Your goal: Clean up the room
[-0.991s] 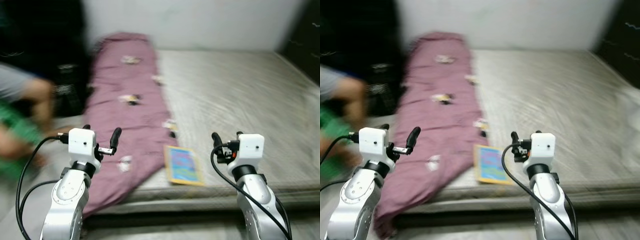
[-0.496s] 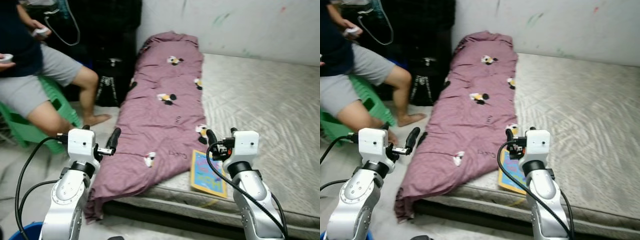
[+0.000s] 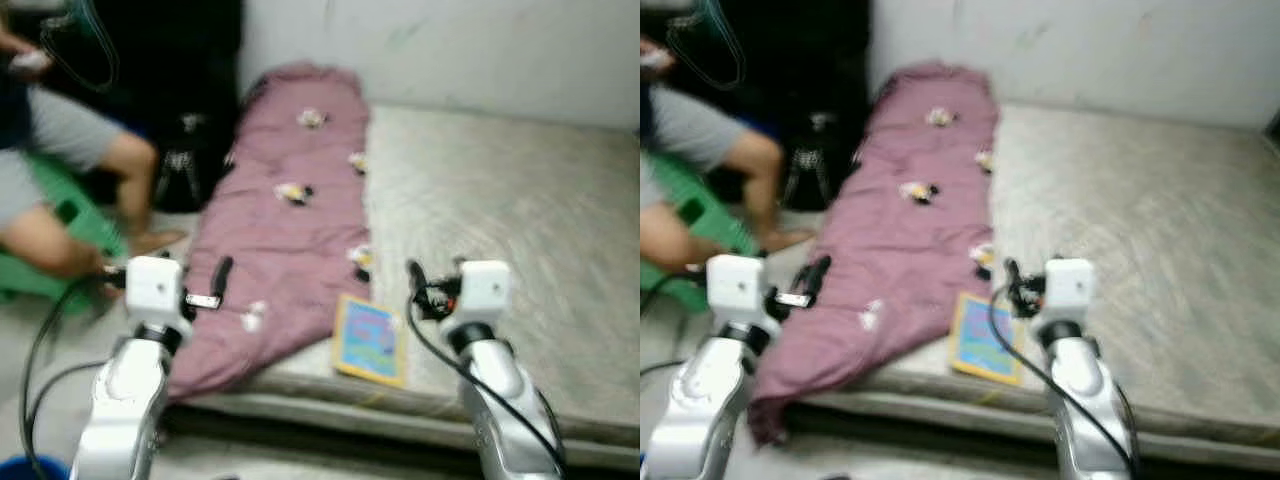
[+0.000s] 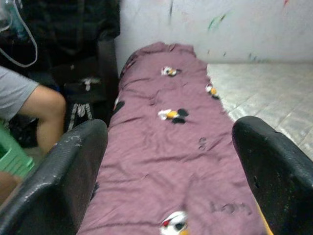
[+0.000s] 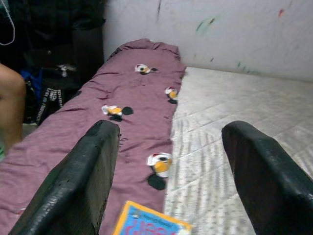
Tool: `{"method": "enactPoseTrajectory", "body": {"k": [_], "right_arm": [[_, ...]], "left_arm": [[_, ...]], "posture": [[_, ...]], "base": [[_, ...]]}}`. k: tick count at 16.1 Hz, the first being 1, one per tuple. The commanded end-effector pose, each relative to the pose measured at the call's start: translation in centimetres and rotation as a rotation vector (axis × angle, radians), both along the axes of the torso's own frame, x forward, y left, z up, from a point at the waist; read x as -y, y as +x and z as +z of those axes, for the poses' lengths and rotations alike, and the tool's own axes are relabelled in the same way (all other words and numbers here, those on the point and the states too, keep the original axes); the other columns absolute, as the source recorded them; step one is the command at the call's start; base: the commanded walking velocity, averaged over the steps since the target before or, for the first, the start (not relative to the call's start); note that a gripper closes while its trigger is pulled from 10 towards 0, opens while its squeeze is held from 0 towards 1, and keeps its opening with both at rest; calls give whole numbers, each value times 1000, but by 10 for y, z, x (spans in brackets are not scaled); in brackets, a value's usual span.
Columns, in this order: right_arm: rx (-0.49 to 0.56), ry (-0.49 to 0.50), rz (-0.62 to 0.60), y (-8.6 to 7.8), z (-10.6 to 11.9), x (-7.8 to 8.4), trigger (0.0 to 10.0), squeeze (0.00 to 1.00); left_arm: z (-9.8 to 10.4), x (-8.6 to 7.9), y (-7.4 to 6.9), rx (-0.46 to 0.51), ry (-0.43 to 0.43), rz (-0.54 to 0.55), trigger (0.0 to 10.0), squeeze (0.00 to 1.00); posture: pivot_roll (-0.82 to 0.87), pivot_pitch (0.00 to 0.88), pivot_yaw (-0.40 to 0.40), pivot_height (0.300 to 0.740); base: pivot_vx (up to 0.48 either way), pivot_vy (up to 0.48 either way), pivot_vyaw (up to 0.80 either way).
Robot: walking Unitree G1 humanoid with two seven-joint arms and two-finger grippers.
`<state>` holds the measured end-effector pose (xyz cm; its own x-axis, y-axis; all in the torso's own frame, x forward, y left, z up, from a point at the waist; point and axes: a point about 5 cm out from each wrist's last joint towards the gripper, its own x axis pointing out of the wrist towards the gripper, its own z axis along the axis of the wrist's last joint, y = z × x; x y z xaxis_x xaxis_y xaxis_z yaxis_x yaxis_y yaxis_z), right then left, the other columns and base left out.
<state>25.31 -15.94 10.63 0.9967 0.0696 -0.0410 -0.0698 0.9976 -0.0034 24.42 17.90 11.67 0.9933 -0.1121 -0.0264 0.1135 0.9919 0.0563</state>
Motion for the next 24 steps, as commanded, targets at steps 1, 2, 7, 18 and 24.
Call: {"method": "enactPoseTrajectory", "body": {"k": [1, 2, 7, 18, 24], "right_arm": [[-2, -25, -30, -1, 1, 11, 10000, 0], [-1, -30, -27, -1, 1, 11, 10000, 0], [-5, -35, -25, -1, 0, 11, 10000, 0], [-8, -39, -25, -2, -1, 12, 10000, 0], [-9, -38, -24, -2, -2, 12, 10000, 0]], "left_arm": [[1, 7, 0, 7, -15, -27, 10000, 0], [1, 8, -1, 4, -16, -28, 10000, 0], [0, 9, -1, 3, -19, -32, 10000, 0], [-3, 13, -3, -3, -36, -37, 10000, 0], [0, 15, -3, 20, -48, -71, 10000, 0]], "posture": [[-48, 0, -56, 740], [-48, 0, -56, 740], [-50, 0, -58, 740], [-52, 0, -59, 740], [-50, 0, -61, 740]], "base": [[0, -472, 0], [0, -472, 0], [0, -472, 0], [0, -337, 0], [0, 0, 0]]}}
